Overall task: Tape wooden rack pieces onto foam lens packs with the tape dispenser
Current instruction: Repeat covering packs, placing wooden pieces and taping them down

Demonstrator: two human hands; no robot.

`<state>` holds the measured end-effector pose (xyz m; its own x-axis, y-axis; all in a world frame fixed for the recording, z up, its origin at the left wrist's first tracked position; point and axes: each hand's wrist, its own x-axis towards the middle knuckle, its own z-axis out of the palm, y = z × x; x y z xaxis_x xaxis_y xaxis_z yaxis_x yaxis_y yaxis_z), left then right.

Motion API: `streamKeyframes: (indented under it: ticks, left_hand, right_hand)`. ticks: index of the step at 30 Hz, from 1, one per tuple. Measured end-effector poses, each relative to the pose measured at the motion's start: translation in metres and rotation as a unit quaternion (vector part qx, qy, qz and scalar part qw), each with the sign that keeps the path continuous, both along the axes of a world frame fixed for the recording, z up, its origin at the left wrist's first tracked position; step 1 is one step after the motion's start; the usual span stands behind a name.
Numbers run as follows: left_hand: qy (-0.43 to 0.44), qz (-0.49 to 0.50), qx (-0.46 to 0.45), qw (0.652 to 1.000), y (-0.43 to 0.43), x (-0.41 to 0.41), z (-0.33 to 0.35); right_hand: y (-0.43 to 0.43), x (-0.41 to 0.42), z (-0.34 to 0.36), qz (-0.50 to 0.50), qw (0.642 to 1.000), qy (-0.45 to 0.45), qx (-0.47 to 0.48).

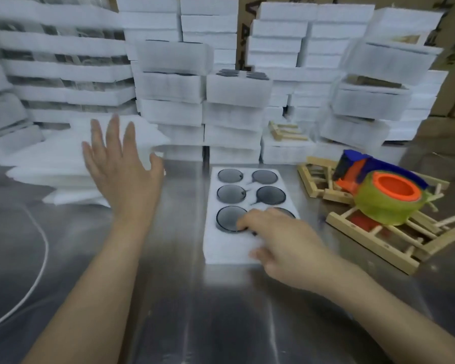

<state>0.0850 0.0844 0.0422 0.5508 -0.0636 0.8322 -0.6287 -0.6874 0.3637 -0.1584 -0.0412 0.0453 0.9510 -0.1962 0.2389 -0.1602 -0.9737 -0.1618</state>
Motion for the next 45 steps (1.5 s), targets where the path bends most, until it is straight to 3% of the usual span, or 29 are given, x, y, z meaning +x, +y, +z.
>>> streamKeyframes:
  ticks: [3,6,11,14,17,20,22,24,26,30,33,35,37,39,41,42,45]
  left_hand:
    - [0.087,0.032,0.085,0.992,0.011,0.016,-0.008]
    - [0.078,0.054,0.086,0.992,0.012,0.018,-0.016]
    - [0.069,0.055,0.046,0.995,0.014,0.026,-0.021]
    - [0.056,0.043,0.005,0.997,0.018,0.026,-0.021]
    - [-0.071,0.060,-0.055,0.994,0.013,0.016,-0.014]
    - [-0.250,-0.051,-0.066,0.965,0.000,-0.007,0.000]
    - [-0.316,-0.200,-0.009,0.927,-0.016,-0.033,0.005]
    - [-0.334,-0.301,0.056,0.891,-0.031,-0.058,0.002]
    - [-0.315,-0.354,0.112,0.873,-0.039,-0.072,-0.002]
    - [-0.212,-0.387,0.136,0.887,-0.033,-0.063,0.000]
    - [0.020,-0.405,-0.011,0.914,-0.031,-0.067,-0.002]
    - [0.205,-0.432,-0.160,0.863,-0.034,-0.071,0.002]
    - [0.314,-0.457,-0.254,0.792,-0.038,-0.074,0.008]
    - [0.339,-0.433,-0.276,0.788,-0.039,-0.074,0.011]
    - [0.362,-0.402,-0.292,0.789,-0.038,-0.072,0.010]
    - [0.388,-0.400,-0.301,0.774,-0.037,-0.072,0.010]
    - [0.487,-0.453,-0.287,0.689,-0.040,-0.072,0.013]
  right_hand:
    - [-0.022,0.015,0.015,0.064,0.983,0.114,0.129]
    - [-0.039,0.023,0.031,0.099,0.962,0.170,0.189]
    - [-0.048,0.022,0.008,0.111,0.964,0.068,0.234]
    - [-0.051,0.023,0.002,0.098,0.966,0.054,0.232]
    - [-0.049,0.020,0.001,0.125,0.958,0.033,0.256]
    - [-0.050,0.020,0.002,0.130,0.886,-0.123,0.428]
    - [-0.056,0.023,0.004,0.075,0.786,-0.220,0.573]
    - [-0.062,0.026,0.003,0.043,0.679,-0.273,0.680]
    - [-0.069,0.027,0.000,0.020,0.644,-0.306,0.701]
    - [-0.073,0.026,-0.008,0.013,0.675,-0.332,0.659]
    - [-0.073,0.026,-0.009,0.028,0.689,-0.335,0.642]
    - [-0.073,0.026,-0.010,0.030,0.694,-0.343,0.633]
    - [-0.072,0.026,-0.009,0.002,0.709,-0.377,0.596]
    - [-0.076,0.026,-0.005,-0.049,0.720,-0.454,0.522]
    - [-0.081,0.021,0.001,-0.051,0.706,-0.516,0.482]
    - [-0.083,0.016,0.003,-0.027,0.720,-0.516,0.463]
    - [-0.088,0.011,-0.003,0.018,0.843,-0.386,0.374]
